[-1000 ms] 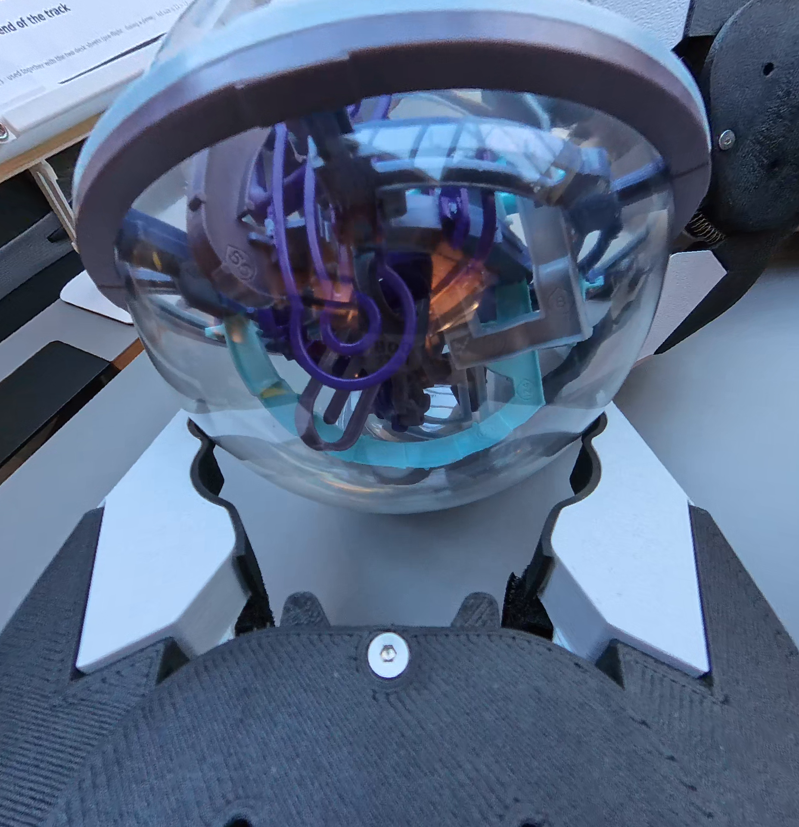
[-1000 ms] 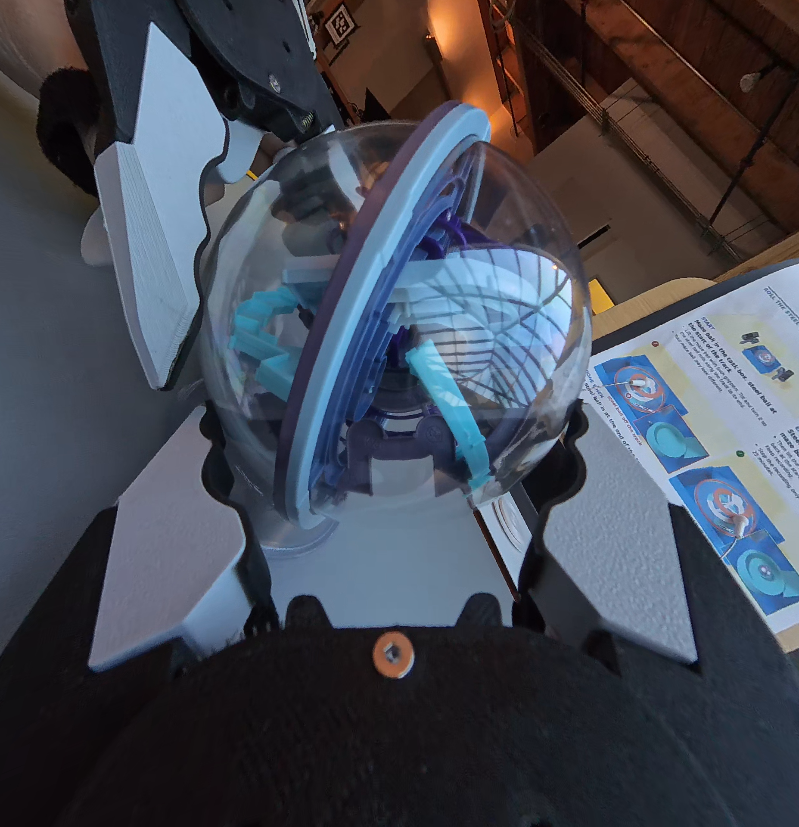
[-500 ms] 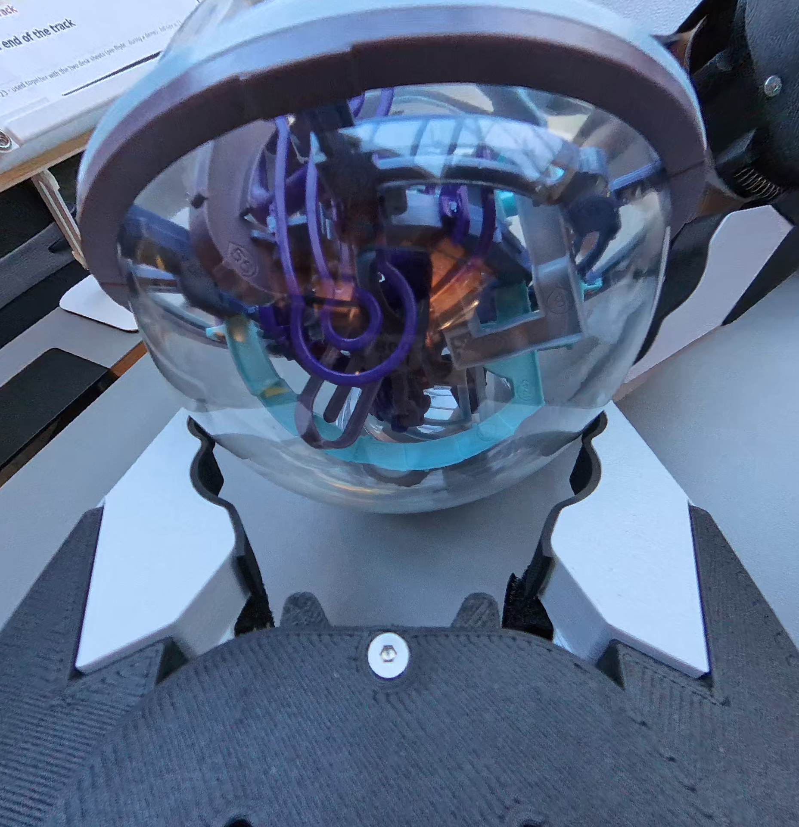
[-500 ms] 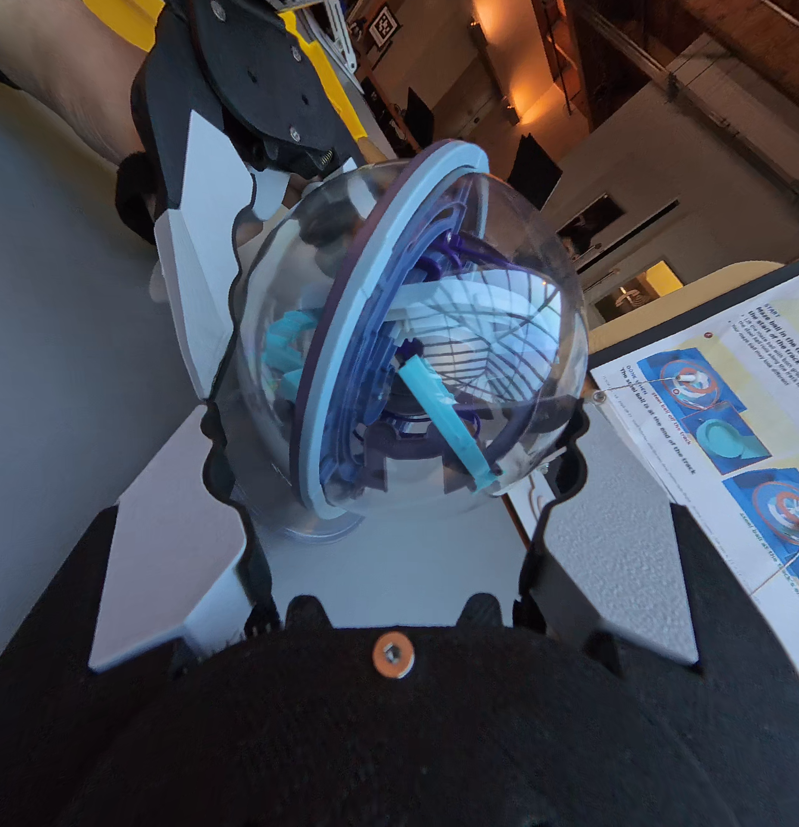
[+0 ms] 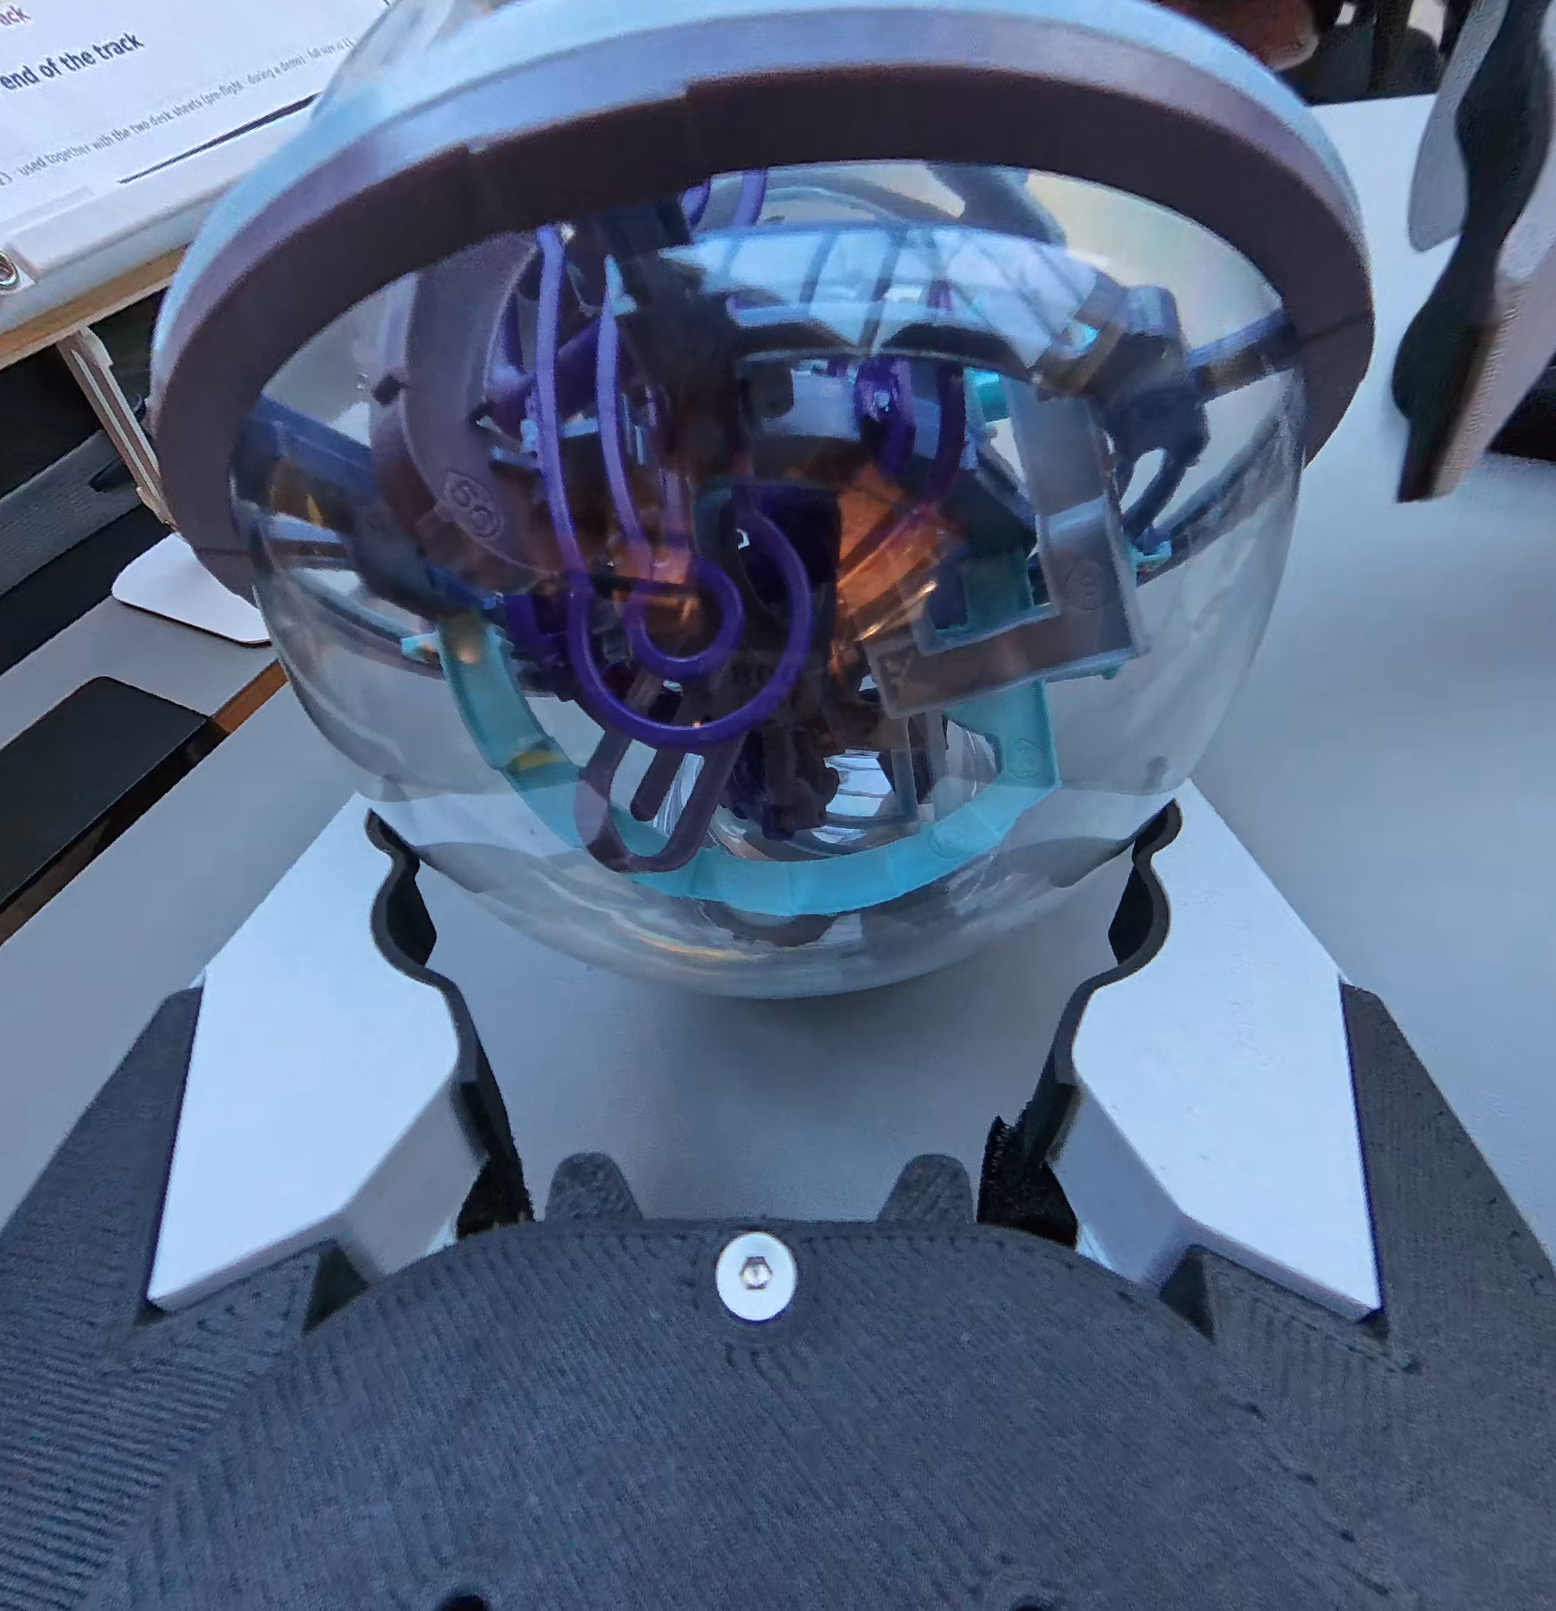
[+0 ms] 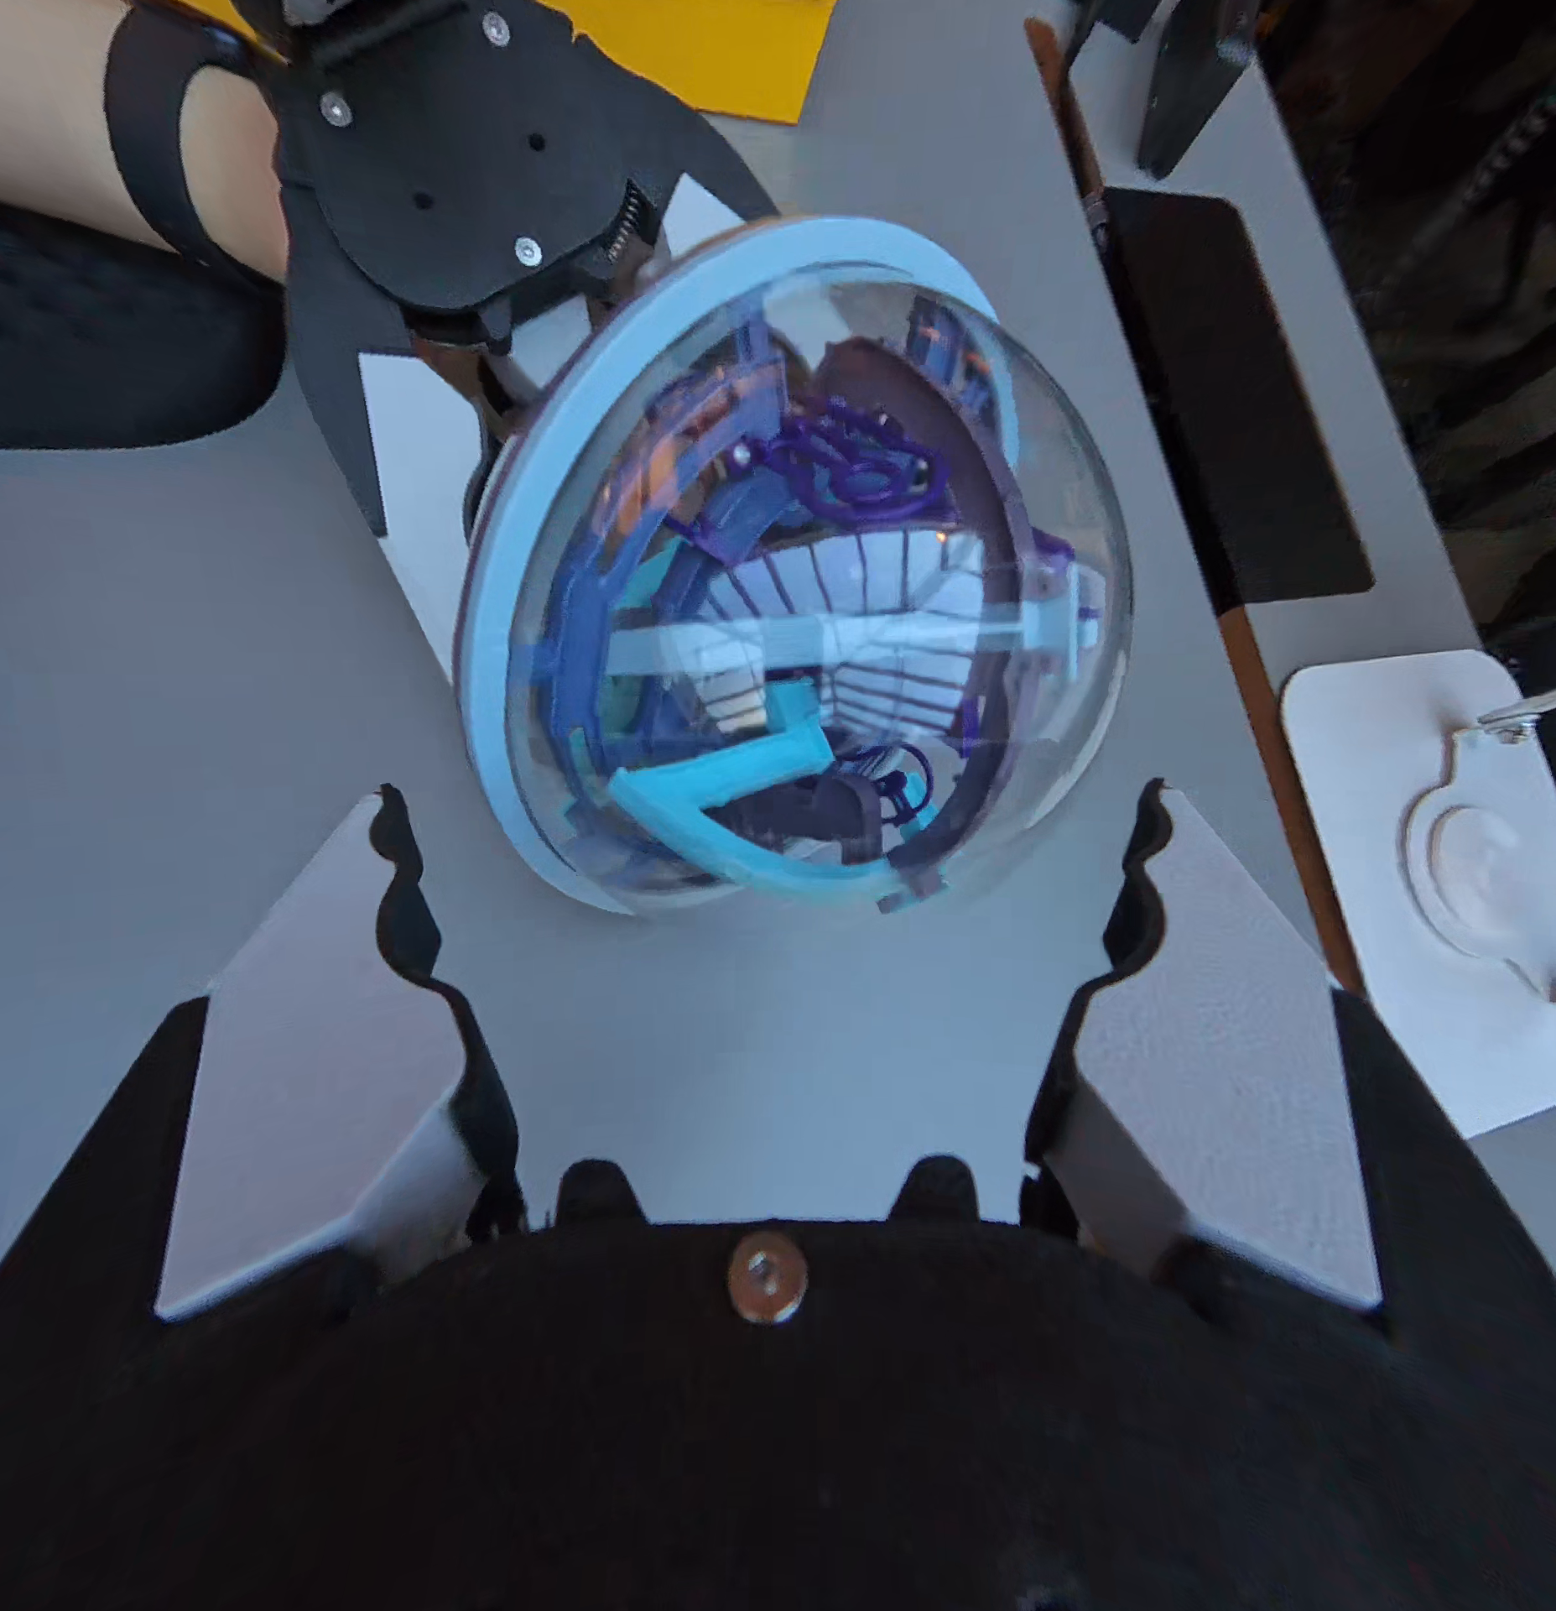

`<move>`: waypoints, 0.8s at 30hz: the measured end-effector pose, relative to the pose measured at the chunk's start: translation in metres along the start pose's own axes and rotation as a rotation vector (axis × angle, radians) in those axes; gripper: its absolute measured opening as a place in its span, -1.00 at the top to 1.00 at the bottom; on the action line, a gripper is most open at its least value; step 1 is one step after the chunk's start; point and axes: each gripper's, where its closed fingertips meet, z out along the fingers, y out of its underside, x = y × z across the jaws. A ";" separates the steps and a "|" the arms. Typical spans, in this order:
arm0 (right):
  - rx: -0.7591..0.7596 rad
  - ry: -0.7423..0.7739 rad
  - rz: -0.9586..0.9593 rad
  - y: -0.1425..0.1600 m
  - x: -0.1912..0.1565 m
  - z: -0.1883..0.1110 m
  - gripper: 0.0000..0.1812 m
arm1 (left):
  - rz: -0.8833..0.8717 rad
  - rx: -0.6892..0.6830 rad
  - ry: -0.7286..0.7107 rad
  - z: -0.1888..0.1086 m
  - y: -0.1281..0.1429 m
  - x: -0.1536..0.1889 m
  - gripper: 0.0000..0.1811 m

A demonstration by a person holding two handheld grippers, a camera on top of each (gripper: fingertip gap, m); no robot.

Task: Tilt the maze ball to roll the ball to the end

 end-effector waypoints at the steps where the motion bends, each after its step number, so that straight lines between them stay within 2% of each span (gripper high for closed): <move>1: -0.033 -0.010 -0.007 -0.003 -0.002 0.004 -0.73 | 0.000 0.000 -0.001 0.000 0.000 0.000 -0.74; 4: -0.194 0.024 -0.076 0.006 0.001 0.017 -0.73 | 0.001 0.000 -0.002 0.001 0.000 0.000 -0.74; 6: -0.244 0.036 -0.067 0.010 0.005 0.023 -0.75 | -0.007 0.000 0.001 0.001 0.000 0.000 -0.74; 19: -0.384 0.025 -0.049 0.021 0.007 0.019 -0.73 | -0.005 0.007 0.007 0.000 0.000 -0.001 -0.71; 24: -0.383 0.031 -0.051 0.022 0.006 0.019 -0.73 | -0.025 0.024 0.037 -0.002 -0.001 0.001 -0.69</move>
